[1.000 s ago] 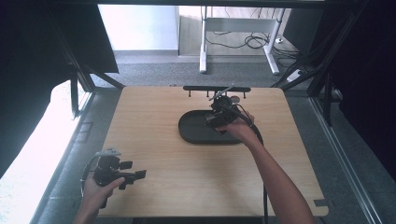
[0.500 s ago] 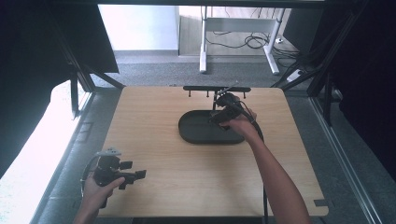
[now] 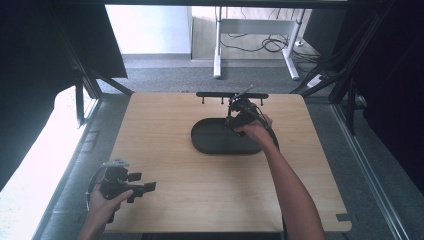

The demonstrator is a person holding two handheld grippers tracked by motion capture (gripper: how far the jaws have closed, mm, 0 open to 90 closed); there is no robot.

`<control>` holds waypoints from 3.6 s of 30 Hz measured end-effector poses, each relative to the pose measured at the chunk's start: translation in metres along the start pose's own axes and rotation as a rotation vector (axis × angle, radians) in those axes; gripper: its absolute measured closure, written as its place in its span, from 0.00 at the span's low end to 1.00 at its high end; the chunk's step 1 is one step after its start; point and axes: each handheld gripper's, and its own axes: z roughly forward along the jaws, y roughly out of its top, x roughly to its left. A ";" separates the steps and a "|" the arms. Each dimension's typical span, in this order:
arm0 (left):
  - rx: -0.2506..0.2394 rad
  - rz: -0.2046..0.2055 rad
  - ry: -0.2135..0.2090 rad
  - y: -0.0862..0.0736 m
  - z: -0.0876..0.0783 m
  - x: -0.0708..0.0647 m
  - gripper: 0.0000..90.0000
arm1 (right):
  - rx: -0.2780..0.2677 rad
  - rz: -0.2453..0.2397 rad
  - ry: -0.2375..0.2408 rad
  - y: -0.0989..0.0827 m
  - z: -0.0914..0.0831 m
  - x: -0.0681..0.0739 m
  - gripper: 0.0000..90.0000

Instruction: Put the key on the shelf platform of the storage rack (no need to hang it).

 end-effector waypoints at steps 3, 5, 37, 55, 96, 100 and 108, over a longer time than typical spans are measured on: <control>0.001 -0.002 0.001 0.000 0.000 0.000 0.22 | 0.003 0.007 -0.011 0.000 0.007 -0.002 0.55; 0.003 0.000 -0.001 0.000 0.001 0.001 0.22 | 0.006 0.012 -0.011 -0.001 0.011 -0.003 0.55; 0.004 -0.003 -0.001 0.000 0.000 0.001 0.22 | 0.044 0.046 -0.038 -0.011 0.057 -0.013 0.55; 0.005 -0.001 0.000 0.000 0.002 0.001 0.22 | 0.064 0.029 -0.069 -0.019 0.068 -0.010 0.55; 0.004 -0.003 0.002 0.000 0.001 0.001 0.22 | 0.037 -0.071 -0.045 -0.026 0.052 0.009 0.47; 0.005 -0.002 0.003 0.000 0.001 0.001 0.22 | 0.015 -0.083 -0.027 -0.027 0.044 0.013 0.47; 0.004 -0.001 0.006 0.000 0.001 0.001 0.22 | -0.032 -0.108 0.008 -0.037 0.019 0.022 0.47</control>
